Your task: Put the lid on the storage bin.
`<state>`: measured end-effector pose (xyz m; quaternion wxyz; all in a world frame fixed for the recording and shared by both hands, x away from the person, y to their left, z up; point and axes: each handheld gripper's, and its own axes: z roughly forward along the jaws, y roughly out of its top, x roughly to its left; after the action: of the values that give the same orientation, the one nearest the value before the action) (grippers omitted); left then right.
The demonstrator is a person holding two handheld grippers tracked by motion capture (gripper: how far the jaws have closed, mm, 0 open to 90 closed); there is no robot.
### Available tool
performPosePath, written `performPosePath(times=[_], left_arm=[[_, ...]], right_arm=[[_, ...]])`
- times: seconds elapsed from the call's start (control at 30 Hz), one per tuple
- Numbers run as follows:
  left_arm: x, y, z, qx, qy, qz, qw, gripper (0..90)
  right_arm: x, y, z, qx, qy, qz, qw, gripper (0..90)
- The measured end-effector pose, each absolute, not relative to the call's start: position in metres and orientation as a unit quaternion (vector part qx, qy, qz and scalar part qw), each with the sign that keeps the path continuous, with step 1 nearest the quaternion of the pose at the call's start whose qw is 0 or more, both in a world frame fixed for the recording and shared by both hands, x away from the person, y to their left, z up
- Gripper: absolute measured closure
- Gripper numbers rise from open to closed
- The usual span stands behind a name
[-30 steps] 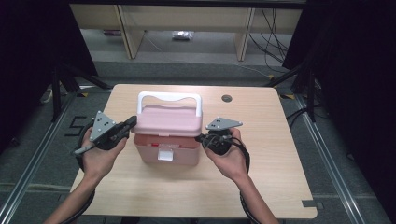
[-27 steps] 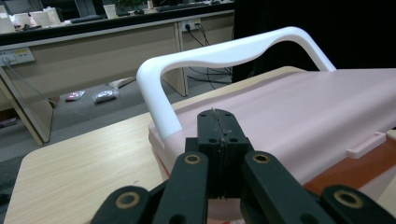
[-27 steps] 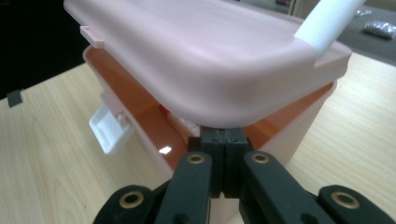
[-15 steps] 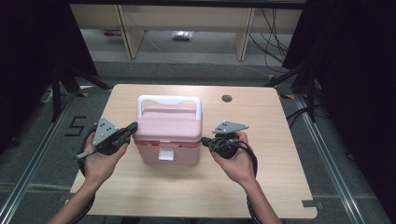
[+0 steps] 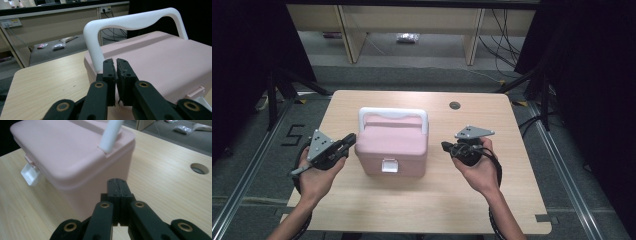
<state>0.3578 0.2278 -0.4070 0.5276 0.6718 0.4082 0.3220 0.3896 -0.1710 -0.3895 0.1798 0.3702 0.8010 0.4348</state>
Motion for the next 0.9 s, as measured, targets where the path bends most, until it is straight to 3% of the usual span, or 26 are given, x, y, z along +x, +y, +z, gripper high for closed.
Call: performPosePath(times=[0.23, 0.63, 0.9], left_arm=[[0.351, 0.243, -0.41, 0.647, 0.428, 0.334, 0.536, 74.5], [0.341, 0.28, -0.439, 0.611, 0.479, 0.353, 0.522, 51.7], [0.337, 0.292, -0.459, 0.609, 0.498, 0.36, 0.501, 48.2]], right_arm=[[0.385, -0.194, -0.392, 0.383, 0.798, 0.426, 0.189, 90.0], [0.376, -0.226, -0.403, 0.412, 0.781, 0.422, 0.206, 90.0], [0.366, -0.253, -0.416, 0.422, 0.772, 0.417, 0.231, 90.0]])
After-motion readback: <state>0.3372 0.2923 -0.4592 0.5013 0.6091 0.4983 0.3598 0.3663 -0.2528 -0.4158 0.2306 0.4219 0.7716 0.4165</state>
